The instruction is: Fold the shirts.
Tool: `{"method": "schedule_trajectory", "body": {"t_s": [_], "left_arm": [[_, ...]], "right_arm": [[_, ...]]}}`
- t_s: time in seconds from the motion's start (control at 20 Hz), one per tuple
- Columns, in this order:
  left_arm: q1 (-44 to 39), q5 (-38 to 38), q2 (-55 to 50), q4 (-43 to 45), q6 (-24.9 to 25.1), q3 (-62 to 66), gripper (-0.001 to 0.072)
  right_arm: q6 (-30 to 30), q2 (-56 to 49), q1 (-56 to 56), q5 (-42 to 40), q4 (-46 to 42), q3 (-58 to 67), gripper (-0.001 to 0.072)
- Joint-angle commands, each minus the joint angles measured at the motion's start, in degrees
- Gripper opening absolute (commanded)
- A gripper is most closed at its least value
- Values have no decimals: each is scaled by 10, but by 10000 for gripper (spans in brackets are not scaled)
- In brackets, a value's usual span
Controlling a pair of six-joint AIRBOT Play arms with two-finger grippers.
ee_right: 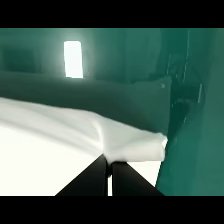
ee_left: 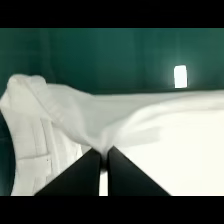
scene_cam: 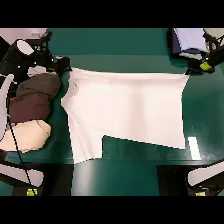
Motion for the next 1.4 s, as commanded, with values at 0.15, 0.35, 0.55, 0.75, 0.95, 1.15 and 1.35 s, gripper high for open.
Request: {"method": "schedule_trajectory", "body": {"t_s": [0.15, 0.35, 0.55, 0.75, 0.95, 1.15, 1.35], "left_arm": [[0, -53, -4, 58, 24, -67, 28], [0, -20, -5, 56, 11, -125, 120], [14, -87, 17, 63, 8, -112, 503], [43, -123, 156, 97, 9, -197, 503], [55, -116, 305, 93, 9, -407, 504], [55, -87, 355, 7, 21, -572, 503], [55, -37, 355, -44, 44, -632, 503]], "right_arm": [[-10, 83, 13, -89, 7, -224, 17], [-10, 86, 17, -126, 42, -296, 255], [-14, 96, 9, -92, 57, -276, 430], [-40, 201, -3, -51, 72, -343, 429], [-40, 322, -7, -67, 71, -433, 429], [-40, 376, -6, -82, 72, -465, 428], [-40, 388, -6, -79, 72, -467, 428]]}}
